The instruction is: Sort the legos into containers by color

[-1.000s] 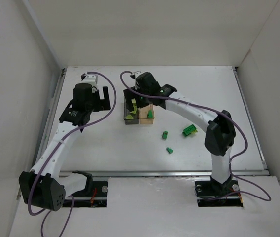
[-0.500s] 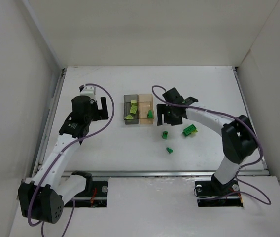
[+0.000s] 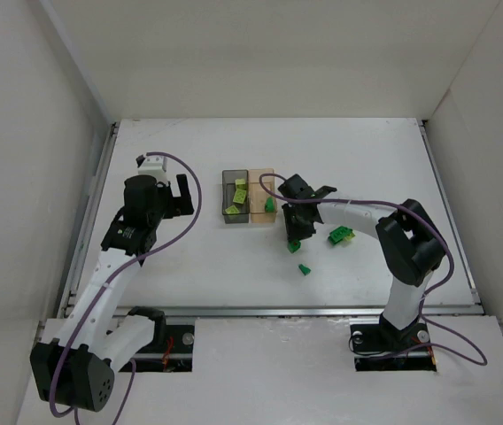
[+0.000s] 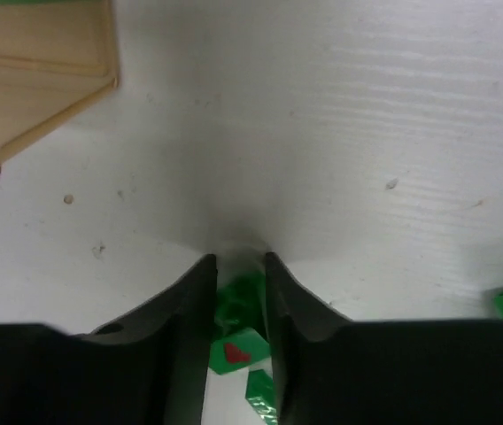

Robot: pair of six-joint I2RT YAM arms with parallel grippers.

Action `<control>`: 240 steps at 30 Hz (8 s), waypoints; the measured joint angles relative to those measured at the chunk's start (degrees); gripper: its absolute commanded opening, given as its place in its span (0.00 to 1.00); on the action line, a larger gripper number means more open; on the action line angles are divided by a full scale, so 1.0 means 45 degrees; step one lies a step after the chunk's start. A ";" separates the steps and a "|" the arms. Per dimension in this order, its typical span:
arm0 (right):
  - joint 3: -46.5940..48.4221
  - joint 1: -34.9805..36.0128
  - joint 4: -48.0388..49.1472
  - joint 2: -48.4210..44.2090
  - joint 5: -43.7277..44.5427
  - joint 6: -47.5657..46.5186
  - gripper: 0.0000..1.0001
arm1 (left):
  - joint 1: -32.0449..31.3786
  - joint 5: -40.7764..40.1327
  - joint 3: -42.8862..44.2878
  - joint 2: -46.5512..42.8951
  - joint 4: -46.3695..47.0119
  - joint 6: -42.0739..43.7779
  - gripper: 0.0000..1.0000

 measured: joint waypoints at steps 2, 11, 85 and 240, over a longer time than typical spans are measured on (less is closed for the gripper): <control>-0.0073 0.0170 0.0117 0.0000 -0.0005 0.0097 0.05 | 0.0219 0.0325 -0.0053 0.0005 -0.0024 -0.0097 0.99; 0.1171 0.0219 -0.0767 -0.0029 0.0510 -0.0306 0.04 | 0.1457 0.1734 -0.0058 0.0112 0.0049 -0.0491 0.99; 0.0457 -0.0019 -0.0170 -0.2866 -0.0685 -0.1302 0.66 | 0.1797 0.4464 -0.0301 -0.0272 -0.0287 0.1273 0.99; 0.7995 0.0384 0.0423 0.3623 -0.0019 -0.1287 0.82 | 0.2492 0.6771 0.6669 0.7883 -0.2560 0.8597 0.91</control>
